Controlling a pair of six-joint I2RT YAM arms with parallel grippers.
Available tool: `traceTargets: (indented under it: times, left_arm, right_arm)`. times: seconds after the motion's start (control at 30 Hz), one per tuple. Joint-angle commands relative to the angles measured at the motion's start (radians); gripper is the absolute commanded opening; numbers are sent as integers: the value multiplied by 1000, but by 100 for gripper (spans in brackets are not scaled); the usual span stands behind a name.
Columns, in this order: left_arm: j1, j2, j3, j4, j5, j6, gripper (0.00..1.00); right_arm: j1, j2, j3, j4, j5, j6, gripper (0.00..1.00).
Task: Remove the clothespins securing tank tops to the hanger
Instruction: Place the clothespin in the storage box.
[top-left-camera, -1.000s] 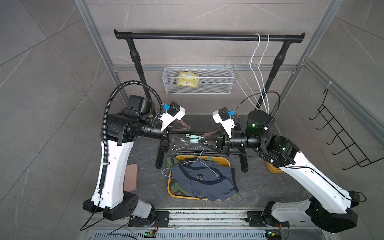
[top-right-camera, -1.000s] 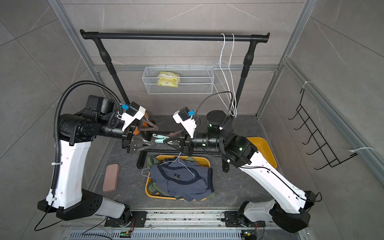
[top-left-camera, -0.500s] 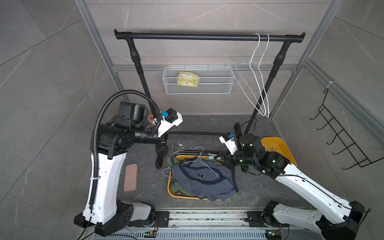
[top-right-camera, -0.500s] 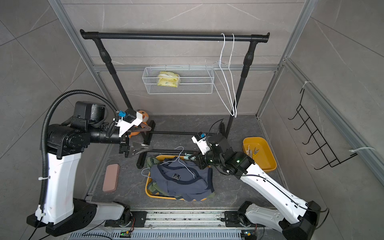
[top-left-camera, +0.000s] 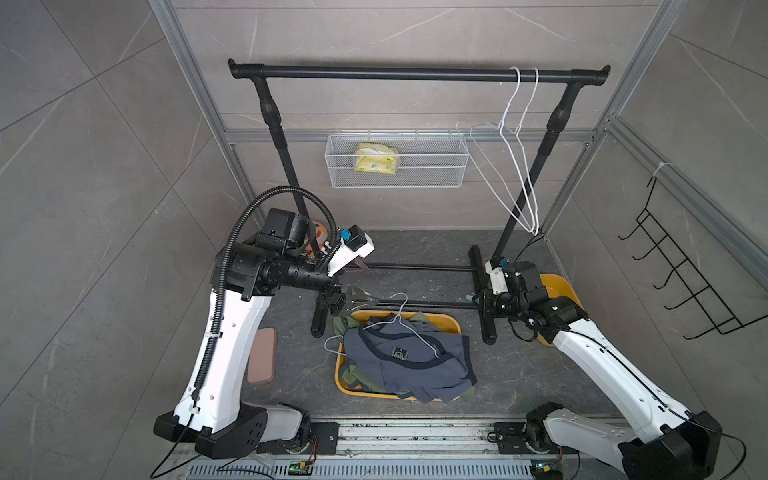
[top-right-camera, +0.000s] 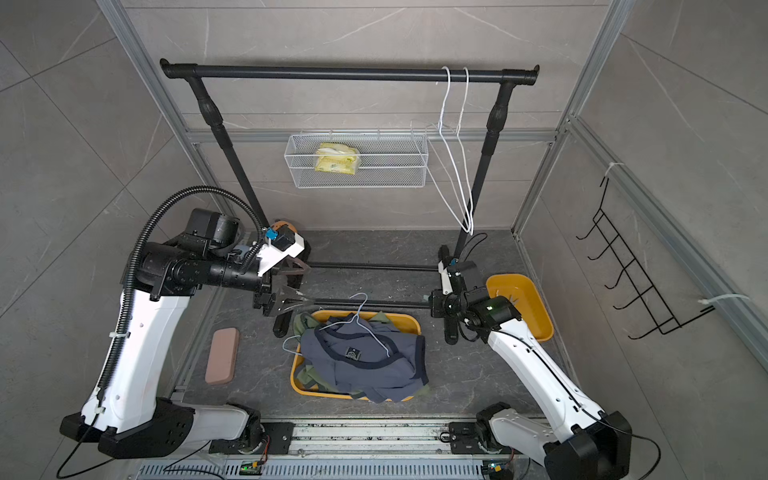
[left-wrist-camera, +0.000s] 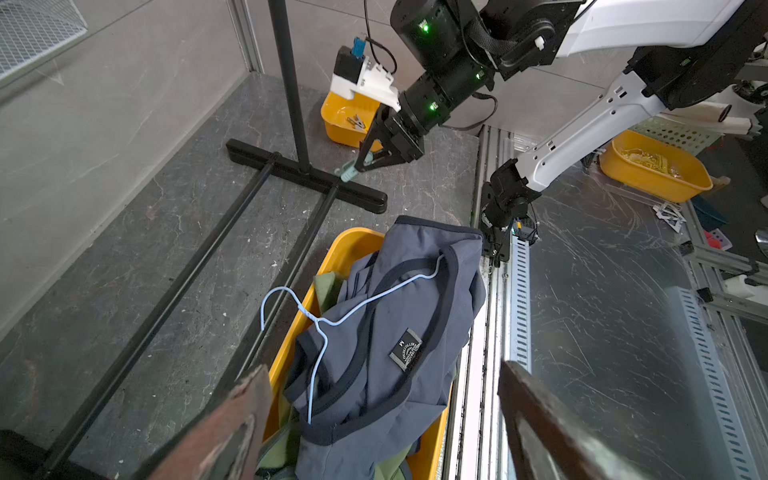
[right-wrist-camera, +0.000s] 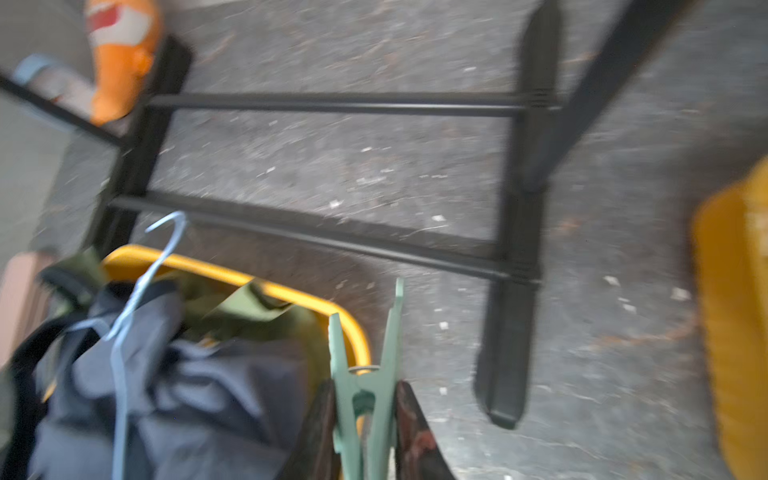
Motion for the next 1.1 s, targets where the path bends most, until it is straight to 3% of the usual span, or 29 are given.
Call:
traceTargets:
  times: [0.0, 0.27, 0.5, 0.77, 1.07]
  left_arm:
    - [-1, -1, 19, 11, 27, 24, 88]
    - [-1, 40, 27, 15, 64, 40, 88]
    - [-1, 65, 12, 15, 75, 58, 88]
    - [0, 107, 22, 15, 80, 74, 88]
    - [-2, 140, 7, 23, 127, 86, 88]
  right_arm:
    - [-87, 9, -7, -15, 49, 14, 0]
    - [-386, 79, -25, 51, -36, 45, 0]
    - [-561, 176, -77, 151, -15, 91, 0]
    - [-704, 248, -99, 209, -10, 79, 0]
    - [-737, 372, -86, 189, -27, 76, 17]
